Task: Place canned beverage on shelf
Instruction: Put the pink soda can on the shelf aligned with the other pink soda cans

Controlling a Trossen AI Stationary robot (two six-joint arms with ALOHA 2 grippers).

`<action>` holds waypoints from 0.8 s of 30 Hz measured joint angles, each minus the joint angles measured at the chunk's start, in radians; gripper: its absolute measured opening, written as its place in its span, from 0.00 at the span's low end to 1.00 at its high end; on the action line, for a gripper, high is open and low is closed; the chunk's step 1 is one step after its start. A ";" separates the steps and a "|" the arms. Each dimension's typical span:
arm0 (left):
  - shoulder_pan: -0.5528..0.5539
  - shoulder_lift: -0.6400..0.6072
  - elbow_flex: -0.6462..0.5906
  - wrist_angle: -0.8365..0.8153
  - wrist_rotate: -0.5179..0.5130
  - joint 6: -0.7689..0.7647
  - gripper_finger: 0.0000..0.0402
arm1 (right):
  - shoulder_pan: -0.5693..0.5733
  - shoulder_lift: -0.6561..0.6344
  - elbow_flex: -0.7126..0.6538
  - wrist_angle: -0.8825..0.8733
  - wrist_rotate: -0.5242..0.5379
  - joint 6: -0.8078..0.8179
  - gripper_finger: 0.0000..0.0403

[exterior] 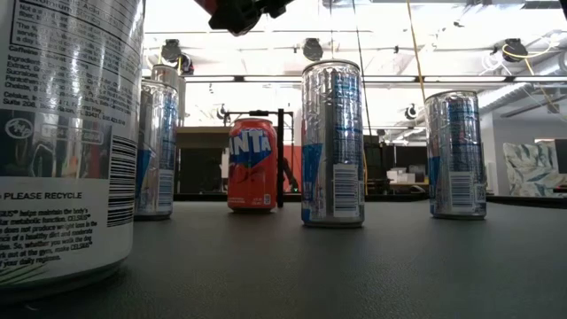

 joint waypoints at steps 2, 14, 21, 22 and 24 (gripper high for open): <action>0.000 0.000 0.000 -0.001 -0.007 0.001 0.82 | 0.000 0.000 0.000 0.000 0.000 0.000 0.66; -0.001 0.000 0.000 -0.009 0.011 -0.016 0.72 | 0.001 0.000 0.000 -0.002 -0.004 0.001 0.67; 0.000 0.001 -0.002 0.004 0.049 -0.029 0.71 | 0.001 0.000 0.001 -0.027 -0.038 0.018 0.79; 0.000 0.000 -0.002 0.001 0.054 -0.030 0.71 | 0.001 0.000 0.001 -0.035 -0.039 0.027 0.81; 0.000 -0.005 -0.003 0.002 0.056 -0.029 0.71 | 0.001 0.000 0.001 -0.061 -0.050 0.052 0.84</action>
